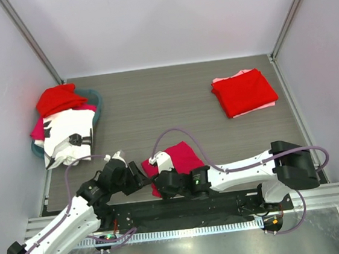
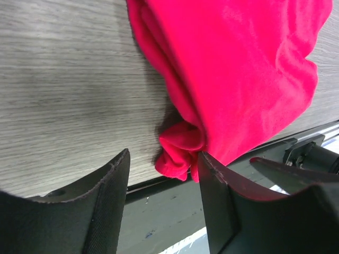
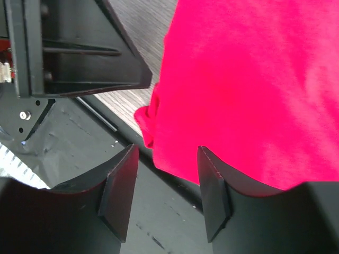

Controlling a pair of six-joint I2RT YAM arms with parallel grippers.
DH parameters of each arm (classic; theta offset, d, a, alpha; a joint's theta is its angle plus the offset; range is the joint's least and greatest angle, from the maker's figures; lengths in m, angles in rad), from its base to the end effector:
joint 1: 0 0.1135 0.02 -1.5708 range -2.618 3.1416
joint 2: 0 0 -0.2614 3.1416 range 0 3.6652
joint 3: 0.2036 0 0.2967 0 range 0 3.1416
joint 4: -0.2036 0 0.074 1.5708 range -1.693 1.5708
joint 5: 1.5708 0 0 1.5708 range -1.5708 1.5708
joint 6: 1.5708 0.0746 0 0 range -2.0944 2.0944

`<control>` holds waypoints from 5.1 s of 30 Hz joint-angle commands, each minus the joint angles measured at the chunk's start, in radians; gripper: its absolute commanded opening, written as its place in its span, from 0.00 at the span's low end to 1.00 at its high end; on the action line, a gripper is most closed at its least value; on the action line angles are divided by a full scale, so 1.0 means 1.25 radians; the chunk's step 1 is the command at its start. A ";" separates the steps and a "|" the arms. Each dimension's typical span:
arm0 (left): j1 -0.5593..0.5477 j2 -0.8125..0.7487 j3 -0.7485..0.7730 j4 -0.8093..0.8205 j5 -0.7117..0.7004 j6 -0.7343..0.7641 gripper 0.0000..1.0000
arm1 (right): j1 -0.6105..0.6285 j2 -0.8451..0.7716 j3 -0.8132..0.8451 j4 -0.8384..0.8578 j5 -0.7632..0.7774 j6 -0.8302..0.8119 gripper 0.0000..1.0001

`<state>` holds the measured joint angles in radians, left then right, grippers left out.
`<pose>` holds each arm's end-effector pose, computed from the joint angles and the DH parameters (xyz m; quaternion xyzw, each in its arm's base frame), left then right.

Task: Fold and stack the t-shirts
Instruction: Flatten the tshirt out

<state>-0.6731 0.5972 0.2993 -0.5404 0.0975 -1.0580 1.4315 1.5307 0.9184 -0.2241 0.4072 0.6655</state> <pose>0.1506 -0.1293 0.1223 -0.1612 0.9187 -0.3019 0.1972 0.0816 0.3695 0.1510 -0.2743 0.8750 0.2106 0.3390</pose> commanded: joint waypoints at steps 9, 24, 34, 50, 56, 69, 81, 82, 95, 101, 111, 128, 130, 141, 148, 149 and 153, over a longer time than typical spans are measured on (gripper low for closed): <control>0.000 0.039 -0.001 0.073 0.040 -0.010 0.52 | 0.011 0.136 0.060 -0.008 0.055 0.049 0.58; 0.000 0.046 -0.036 0.129 0.131 0.001 0.62 | -0.006 -0.059 0.008 -0.012 0.077 0.100 0.01; 0.000 0.144 -0.049 0.253 0.183 -0.026 0.69 | -0.058 -0.148 -0.047 -0.004 0.049 0.123 0.01; -0.013 0.259 0.084 0.200 0.082 0.015 0.00 | -0.296 -0.322 -0.142 -0.011 -0.010 0.116 0.01; 0.143 0.319 0.315 -0.054 0.008 0.214 0.00 | -0.551 -0.335 -0.055 -0.091 -0.032 0.021 0.01; 0.494 0.458 0.854 -0.247 0.115 0.362 0.00 | -0.892 -0.213 0.356 -0.211 -0.283 -0.152 0.01; 0.494 0.195 0.960 -0.375 0.059 0.389 0.00 | -0.892 -0.535 0.174 -0.307 -0.428 -0.177 0.12; 0.494 0.184 0.957 -0.372 0.079 0.379 0.00 | -0.895 -0.541 0.164 -0.320 -0.430 -0.173 0.17; 0.494 0.255 0.782 -0.309 0.166 0.371 0.00 | -0.788 -0.521 -0.139 -0.261 -0.694 -0.172 0.75; 0.494 0.277 0.810 -0.325 0.094 0.390 0.00 | -0.616 -0.456 -0.192 -0.173 -0.609 -0.128 0.67; 0.494 0.295 0.806 -0.358 -0.005 0.412 0.00 | -0.387 -0.336 -0.263 -0.081 -0.517 0.055 0.56; 0.494 0.289 0.789 -0.368 -0.049 0.437 0.00 | -0.119 -0.175 -0.300 0.049 -0.371 0.303 0.49; 0.494 0.289 0.787 -0.368 -0.047 0.438 0.00 | -0.105 -0.158 -0.302 0.057 -0.359 0.326 0.49; 0.494 0.305 0.777 -0.364 -0.058 0.446 0.00 | -0.128 -0.260 -0.216 -0.092 -0.234 0.301 0.01; 0.494 0.346 0.730 -0.318 -0.067 0.427 0.00 | -0.467 -0.446 -0.103 -0.286 -0.155 0.120 0.01; 0.494 0.355 0.735 -0.319 -0.063 0.426 0.00 | -0.514 -0.454 -0.057 -0.314 -0.156 0.086 0.01; 0.494 0.384 0.762 -0.340 -0.055 0.430 0.00 | -0.666 -0.438 0.070 -0.385 -0.140 -0.021 0.01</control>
<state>-0.0601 1.0744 1.2129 -0.9989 0.0261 -0.5194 0.6819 0.9779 0.8932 -0.5934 0.1791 0.7906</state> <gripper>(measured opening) 0.015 0.040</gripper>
